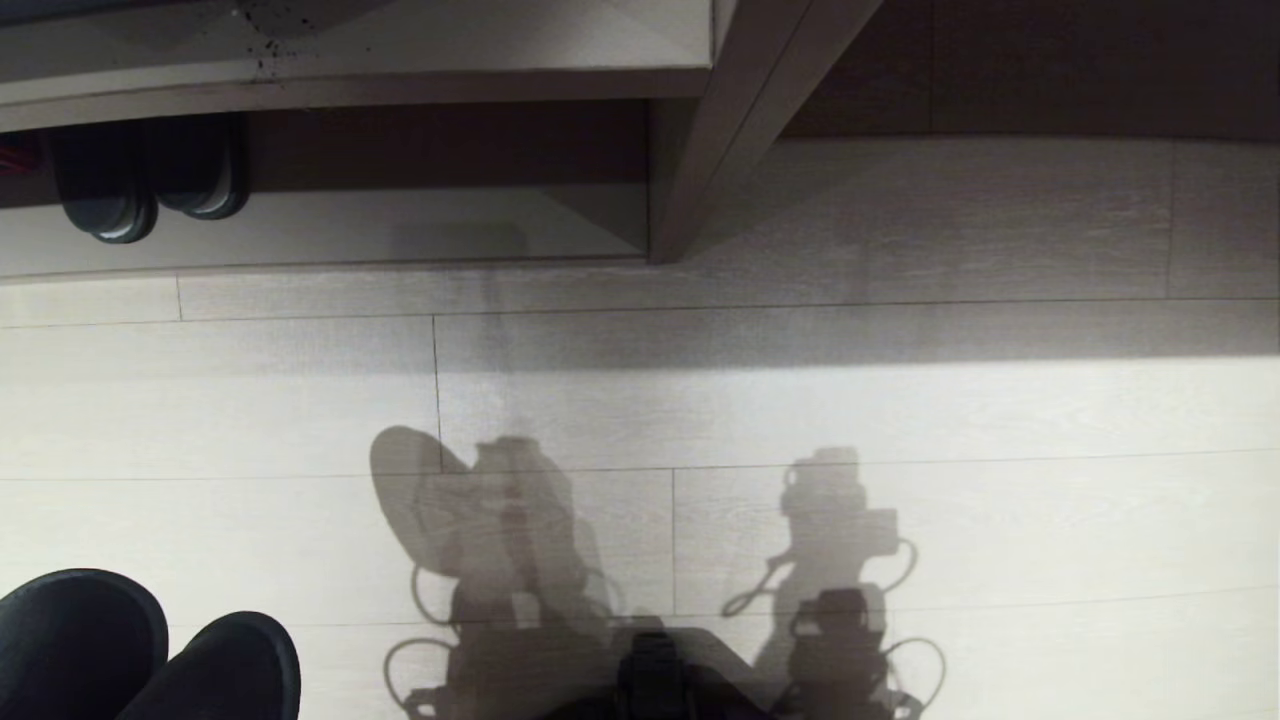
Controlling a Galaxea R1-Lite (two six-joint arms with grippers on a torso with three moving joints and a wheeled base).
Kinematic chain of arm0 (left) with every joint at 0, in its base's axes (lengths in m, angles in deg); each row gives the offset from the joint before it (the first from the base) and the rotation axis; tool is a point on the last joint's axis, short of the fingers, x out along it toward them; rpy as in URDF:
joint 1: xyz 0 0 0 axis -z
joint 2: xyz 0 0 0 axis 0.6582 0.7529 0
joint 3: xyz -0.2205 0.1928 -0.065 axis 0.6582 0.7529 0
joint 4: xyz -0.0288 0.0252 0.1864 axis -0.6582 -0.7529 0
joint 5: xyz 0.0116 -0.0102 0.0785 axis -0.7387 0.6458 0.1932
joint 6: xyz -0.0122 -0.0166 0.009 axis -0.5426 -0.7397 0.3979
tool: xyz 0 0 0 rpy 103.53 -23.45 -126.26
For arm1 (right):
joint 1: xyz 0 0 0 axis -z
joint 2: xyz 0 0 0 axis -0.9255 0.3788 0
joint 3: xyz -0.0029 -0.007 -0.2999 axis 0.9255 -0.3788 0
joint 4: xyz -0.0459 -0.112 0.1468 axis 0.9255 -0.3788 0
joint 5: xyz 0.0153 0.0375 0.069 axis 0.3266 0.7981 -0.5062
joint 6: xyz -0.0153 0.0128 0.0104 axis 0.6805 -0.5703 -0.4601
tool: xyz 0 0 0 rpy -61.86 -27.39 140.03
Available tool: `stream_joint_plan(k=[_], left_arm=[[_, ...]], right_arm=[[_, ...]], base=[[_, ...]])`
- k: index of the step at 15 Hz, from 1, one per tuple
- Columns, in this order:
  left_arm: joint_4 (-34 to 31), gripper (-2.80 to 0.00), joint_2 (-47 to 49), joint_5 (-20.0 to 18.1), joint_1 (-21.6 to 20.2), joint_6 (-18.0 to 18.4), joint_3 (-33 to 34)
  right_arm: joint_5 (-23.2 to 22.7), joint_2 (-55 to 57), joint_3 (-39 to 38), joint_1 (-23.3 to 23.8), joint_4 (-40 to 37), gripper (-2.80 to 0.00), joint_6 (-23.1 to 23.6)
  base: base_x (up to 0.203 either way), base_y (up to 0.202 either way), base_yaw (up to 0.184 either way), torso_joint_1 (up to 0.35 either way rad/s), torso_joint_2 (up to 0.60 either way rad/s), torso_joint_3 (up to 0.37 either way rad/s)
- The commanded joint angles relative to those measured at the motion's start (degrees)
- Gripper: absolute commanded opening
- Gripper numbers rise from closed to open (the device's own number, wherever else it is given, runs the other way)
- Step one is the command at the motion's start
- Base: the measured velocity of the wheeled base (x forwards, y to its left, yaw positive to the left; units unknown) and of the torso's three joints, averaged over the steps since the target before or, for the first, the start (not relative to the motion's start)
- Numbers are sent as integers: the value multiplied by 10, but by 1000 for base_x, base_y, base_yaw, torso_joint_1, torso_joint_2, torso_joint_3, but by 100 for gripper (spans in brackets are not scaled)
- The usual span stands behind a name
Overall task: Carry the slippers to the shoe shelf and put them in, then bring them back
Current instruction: Place the slippers on the floor
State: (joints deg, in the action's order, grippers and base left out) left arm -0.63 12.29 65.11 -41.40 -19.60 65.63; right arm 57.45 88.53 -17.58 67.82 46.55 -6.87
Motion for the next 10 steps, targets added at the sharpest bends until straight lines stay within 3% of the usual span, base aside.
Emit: stream_joint_plan(k=[1,10], left_arm=[[-2,-280,3,0,0,0,0],[-2,-280,3,0,-1,0,0]], right_arm=[[0,-1,0,0,0,-280,0],[0,-1,0,0,0,-280,0]], base=[[0,0,0,0,0,0],[0,0,0,0,0,0]])
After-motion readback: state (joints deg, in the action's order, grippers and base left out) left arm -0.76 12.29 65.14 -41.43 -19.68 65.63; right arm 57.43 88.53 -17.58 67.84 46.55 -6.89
